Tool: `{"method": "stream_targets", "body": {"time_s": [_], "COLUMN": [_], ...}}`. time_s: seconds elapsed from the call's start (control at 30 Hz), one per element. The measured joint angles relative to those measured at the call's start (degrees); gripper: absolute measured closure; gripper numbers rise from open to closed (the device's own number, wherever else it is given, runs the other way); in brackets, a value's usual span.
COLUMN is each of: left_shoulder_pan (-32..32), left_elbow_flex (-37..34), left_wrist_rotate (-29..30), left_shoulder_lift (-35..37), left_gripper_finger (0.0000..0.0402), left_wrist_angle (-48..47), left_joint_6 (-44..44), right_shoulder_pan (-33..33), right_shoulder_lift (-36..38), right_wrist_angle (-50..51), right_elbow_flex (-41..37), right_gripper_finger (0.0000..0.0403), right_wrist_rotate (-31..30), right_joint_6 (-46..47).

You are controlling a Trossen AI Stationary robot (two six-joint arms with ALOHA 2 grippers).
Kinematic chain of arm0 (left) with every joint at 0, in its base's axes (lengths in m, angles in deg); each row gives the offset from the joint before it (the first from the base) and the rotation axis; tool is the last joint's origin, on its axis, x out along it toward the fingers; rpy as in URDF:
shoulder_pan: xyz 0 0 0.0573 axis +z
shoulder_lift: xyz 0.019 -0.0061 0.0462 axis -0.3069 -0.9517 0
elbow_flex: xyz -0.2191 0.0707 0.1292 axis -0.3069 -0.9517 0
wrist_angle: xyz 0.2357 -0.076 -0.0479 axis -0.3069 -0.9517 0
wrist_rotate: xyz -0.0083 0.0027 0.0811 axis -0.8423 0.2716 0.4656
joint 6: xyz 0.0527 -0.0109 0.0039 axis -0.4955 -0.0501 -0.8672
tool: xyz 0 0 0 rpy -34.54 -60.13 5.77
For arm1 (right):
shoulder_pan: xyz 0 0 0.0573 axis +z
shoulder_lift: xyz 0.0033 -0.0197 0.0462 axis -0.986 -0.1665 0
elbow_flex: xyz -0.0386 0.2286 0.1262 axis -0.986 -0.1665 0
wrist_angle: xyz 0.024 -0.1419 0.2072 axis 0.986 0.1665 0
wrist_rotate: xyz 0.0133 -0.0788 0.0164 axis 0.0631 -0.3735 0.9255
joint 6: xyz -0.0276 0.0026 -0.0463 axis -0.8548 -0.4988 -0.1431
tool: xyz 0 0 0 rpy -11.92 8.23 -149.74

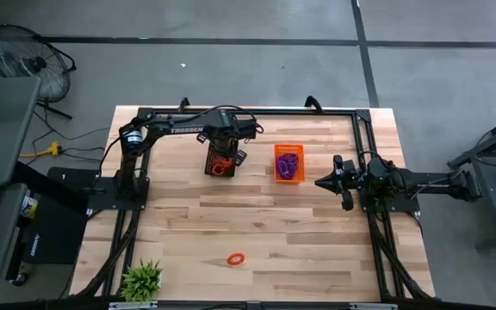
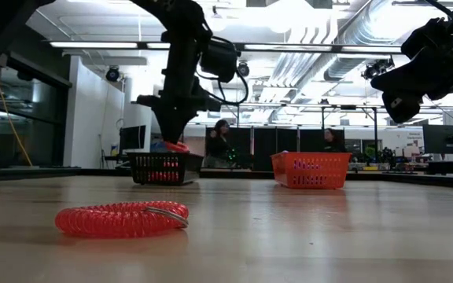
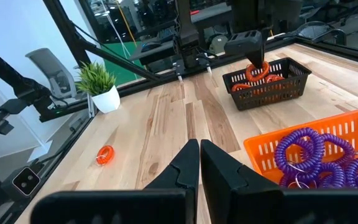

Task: Sort spring keychains into baskets
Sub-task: Put the orange spring keychain into the black basket

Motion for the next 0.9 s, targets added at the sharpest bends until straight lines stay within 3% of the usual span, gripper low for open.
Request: {"method": "stream_targets", "body": {"time_s": [0.27,0.5,0.7,0.9], "left_shoulder_pan": [0.02,-1.17,-6.45,-15.11], "left_elbow_flex": [0.00,0.14,2.43,3.52], "left_wrist_rotate": [-1.47,-6.20,-6.97,-7.51], "left_shoulder_lift": [0.00,0.00,0.00,0.00], "left_gripper_finger": [0.0292,0.0283,0.0282,0.0282], "left_wrist_angle": [-0.07,-0.55,-5.99,-7.35], "left_joint_6": [-0.39,-0.32,0.54,7.82], "right_shoulder_pan": [0.01,0.01,0.00,0.01], "right_shoulder_lift": [0.00,0.00,0.00,0.00], "right_wrist_angle": [0.01,0.01,0.03,0.04], "right_elbow_flex": [0.00,0.00,0.00,0.00], "right_gripper_finger": [0.0392,0.0392,0.0392,0.0392], "right_wrist_rotate": [0.00,0.00,-0.01,0.00], "right_joint_6": [-0.02,-0.02,0.00,0.00]}}
